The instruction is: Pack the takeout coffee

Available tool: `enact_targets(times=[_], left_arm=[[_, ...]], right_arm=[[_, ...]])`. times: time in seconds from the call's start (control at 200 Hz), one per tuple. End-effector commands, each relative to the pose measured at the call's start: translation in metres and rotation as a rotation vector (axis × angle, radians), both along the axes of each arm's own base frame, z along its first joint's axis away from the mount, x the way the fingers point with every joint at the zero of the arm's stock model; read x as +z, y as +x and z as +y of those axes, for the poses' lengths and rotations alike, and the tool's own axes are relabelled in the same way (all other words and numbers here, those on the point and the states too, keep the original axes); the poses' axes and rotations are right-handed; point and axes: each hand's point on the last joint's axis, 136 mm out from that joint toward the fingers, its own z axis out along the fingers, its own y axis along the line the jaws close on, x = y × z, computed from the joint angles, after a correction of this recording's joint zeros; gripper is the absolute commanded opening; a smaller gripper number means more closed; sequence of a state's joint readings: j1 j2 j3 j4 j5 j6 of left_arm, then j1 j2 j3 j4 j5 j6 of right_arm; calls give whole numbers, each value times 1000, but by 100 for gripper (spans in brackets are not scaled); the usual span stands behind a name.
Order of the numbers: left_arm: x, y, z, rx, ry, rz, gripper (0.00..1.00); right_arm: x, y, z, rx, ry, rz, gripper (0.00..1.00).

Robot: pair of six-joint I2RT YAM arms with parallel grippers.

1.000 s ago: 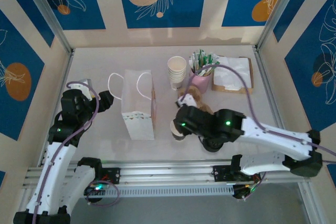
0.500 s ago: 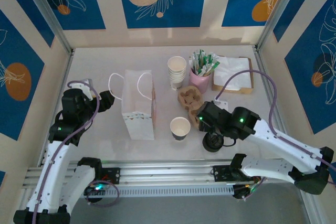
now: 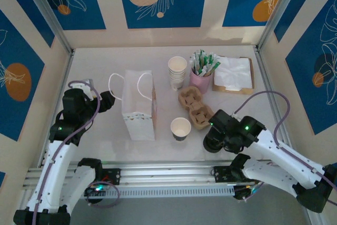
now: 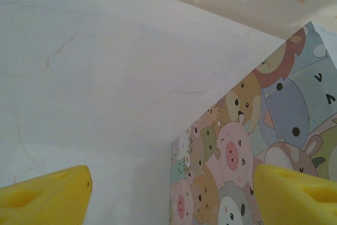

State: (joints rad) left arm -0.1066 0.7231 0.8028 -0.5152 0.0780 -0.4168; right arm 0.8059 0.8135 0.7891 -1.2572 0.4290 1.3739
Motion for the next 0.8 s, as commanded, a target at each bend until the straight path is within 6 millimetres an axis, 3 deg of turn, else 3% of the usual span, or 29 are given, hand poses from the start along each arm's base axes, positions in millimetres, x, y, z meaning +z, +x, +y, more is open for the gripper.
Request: enact_targets(times=[0.0, 0.18, 0.385, 0.795], left_arm=[[0, 1, 2, 12, -9, -4, 80], [0, 1, 1, 7, -12, -2, 80], [0, 1, 2, 10, -11, -4, 80], [-1, 1, 2, 10, -11, -1, 80]], right_arm=[[-6, -3, 8, -48, 62, 29, 89], [-14, 3, 15, -61, 87, 20, 93], [-24, 9, 13, -79, 78, 27, 88], [-46, 11, 8, -93, 41, 63, 88]])
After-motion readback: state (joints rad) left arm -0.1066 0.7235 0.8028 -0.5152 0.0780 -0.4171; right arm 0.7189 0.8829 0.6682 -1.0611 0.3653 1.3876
